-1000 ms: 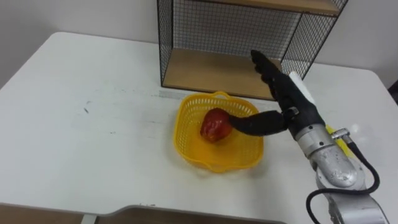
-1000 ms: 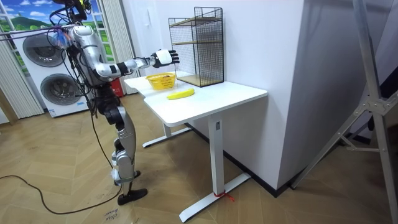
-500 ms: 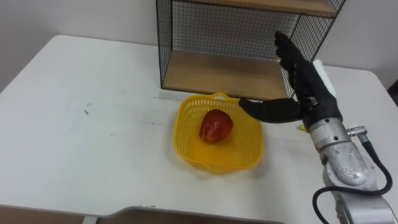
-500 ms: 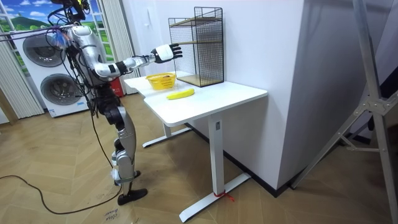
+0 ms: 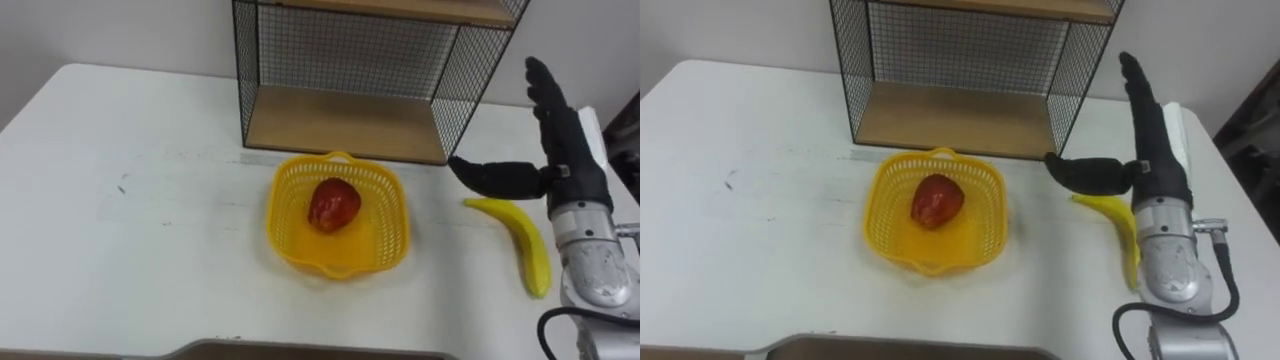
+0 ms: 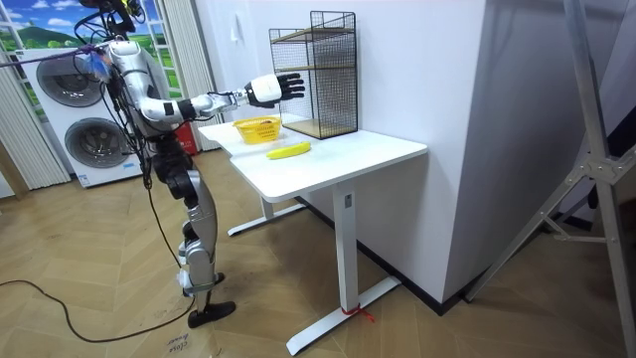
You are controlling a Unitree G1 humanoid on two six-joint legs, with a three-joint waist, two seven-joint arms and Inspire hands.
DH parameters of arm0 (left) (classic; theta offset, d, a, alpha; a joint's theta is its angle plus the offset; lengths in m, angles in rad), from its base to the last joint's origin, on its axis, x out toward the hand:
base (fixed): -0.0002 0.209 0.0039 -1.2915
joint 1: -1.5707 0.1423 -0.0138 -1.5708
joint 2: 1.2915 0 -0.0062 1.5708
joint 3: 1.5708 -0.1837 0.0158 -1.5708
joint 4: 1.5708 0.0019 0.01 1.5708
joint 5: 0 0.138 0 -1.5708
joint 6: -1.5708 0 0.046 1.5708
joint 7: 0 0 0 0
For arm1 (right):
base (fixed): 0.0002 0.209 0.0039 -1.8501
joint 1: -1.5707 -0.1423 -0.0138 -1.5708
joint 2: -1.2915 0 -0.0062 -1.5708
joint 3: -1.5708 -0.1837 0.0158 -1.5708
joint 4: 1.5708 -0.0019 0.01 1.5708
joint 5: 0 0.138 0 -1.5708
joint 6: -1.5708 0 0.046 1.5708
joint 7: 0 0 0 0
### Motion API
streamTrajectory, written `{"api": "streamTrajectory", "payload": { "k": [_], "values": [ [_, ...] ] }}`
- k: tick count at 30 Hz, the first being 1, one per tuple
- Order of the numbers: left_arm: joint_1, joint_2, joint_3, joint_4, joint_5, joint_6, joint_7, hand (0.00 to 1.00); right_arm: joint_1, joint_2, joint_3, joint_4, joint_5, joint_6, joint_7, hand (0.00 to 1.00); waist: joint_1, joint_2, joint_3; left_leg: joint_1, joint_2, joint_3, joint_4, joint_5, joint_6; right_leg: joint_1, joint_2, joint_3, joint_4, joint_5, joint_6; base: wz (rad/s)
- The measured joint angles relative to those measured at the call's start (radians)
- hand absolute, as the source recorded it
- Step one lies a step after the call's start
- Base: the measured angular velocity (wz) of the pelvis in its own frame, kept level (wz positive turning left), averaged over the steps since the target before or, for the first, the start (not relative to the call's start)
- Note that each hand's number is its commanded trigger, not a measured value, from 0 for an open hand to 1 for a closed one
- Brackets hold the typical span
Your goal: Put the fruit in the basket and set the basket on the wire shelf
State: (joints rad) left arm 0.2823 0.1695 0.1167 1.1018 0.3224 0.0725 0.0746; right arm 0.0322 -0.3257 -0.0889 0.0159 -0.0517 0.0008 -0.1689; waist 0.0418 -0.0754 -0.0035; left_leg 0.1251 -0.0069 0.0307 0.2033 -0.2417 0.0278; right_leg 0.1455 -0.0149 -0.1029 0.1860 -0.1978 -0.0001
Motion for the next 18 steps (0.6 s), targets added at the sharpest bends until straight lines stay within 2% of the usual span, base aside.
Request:
{"api": "streamTrajectory", "payload": {
  "k": [5, 9, 10, 13, 18],
  "values": [
    [-0.001, 0.002, 0.0, -0.001, 0.0, 0.017, 0.001, 0.0, -0.001, 0.0, -0.03, 0.032, 0.011, 0.001, -0.071, 0.0, -0.009, 0.0, 0.0042, 0.002, 0.001, 0.008, 0.0, 0.0, 0.0, 0.001, 0.001, 0.007, 0.001, 0.0, 0.0, -0.03],
    [-0.002, 0.004, 0.001, -0.006, 0.002, 0.031, 0.001, 0.0, -0.007, 0.0, -0.046, 0.058, 0.011, 0.004, -0.097, 0.0, -0.008, -0.003, 0.0062, 0.002, 0.0, 0.009, -0.001, 0.0, 0.0, 0.0, 0.001, 0.008, 0.001, 0.0, 0.0, 0.0],
    [-0.001, 0.005, 0.002, -0.006, 0.003, 0.034, 0.001, 0.0, -0.007, 0.0, -0.052, 0.059, 0.011, 0.006, -0.104, 0.0, -0.006, 0.0, 0.0098, 0.001, 0.0, 0.009, -0.001, 0.0, 0.0, -0.001, 0.001, 0.008, 0.001, 0.0, 0.0, 0.0],
    [0.004, 0.005, 0.001, -0.009, 0.003, 0.047, 0.001, 0.0, -0.015, -0.001, -0.053, 0.075, 0.011, 0.011, -0.116, 0.0, -0.008, -0.005, 0.0118, 0.0, 0.001, 0.009, -0.001, 0.0, 0.0, -0.002, 0.001, 0.007, 0.001, 0.0, 0.0, 0.0],
    [0.003, 0.006, 0.001, -0.011, 0.005, 0.055, 0.001, 0.0, -0.039, -0.001, -0.053, 0.16, 0.017, 0.017, -0.116, 0.0, -0.006, -0.011, 0.0109, -0.001, 0.0, 0.008, 0.0, 0.0, 0.0, -0.003, 0.0, 0.006, 0.001, 0.0, 0.0, 0.0]
  ]
}}
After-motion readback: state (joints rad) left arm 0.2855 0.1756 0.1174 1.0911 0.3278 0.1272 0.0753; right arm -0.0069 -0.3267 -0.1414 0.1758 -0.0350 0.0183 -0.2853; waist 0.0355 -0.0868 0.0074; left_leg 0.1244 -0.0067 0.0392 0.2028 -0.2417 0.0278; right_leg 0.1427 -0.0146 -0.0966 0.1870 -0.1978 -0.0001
